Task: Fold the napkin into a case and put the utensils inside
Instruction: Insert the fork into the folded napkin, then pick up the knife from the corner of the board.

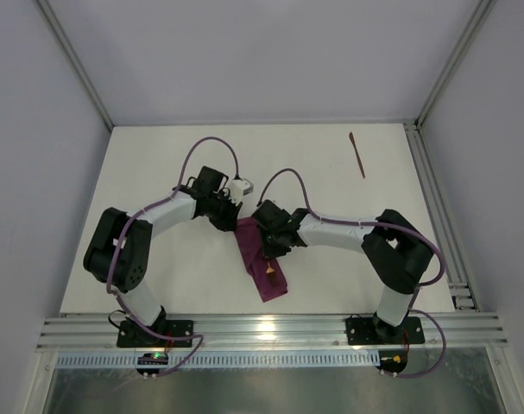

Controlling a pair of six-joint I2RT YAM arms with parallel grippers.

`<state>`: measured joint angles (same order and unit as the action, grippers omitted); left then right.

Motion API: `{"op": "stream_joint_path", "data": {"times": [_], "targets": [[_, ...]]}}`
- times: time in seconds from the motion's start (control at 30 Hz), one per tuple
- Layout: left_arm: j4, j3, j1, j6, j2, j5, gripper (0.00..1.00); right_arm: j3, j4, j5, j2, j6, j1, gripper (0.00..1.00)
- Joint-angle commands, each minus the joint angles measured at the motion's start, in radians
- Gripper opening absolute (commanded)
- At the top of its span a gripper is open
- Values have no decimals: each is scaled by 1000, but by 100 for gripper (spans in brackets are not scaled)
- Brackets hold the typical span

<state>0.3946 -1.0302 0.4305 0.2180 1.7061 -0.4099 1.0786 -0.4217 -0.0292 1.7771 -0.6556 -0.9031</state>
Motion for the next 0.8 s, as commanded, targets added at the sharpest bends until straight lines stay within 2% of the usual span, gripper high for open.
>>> {"op": "stream_joint_path", "data": {"times": [0.0,0.03,0.07,0.17,0.33,0.4,0.43,0.47,0.53,0.57,0.67,0.77], "targets": [[-13,-21,4,12,-26,5,5,58,-32,-40,-5,48,3,23],[-10,-24,4,15,-26,6,5,67,-63,-43,-19,63,3,26],[-8,-28,4,14,-26,9,6,75,-81,-41,-28,91,3,34],[-3,-48,4,17,-26,11,8,116,-153,-47,-74,135,4,44],[12,-64,4,27,-29,25,13,171,-320,-129,-192,201,16,54],[23,-71,4,35,-34,36,16,178,-359,-150,-264,240,100,58],[29,-74,4,38,-36,40,19,175,-355,-91,-284,261,149,59],[36,-77,4,38,-40,46,21,169,-344,-53,-303,287,268,60],[44,-90,4,40,-46,52,28,176,-315,-14,-283,373,401,63],[55,-94,4,34,-49,52,31,229,-319,-43,-216,390,523,63],[82,-125,4,24,-63,57,44,390,-341,-51,-81,450,703,71],[122,-152,2,21,-86,62,51,579,-357,-52,103,490,785,75]]}}
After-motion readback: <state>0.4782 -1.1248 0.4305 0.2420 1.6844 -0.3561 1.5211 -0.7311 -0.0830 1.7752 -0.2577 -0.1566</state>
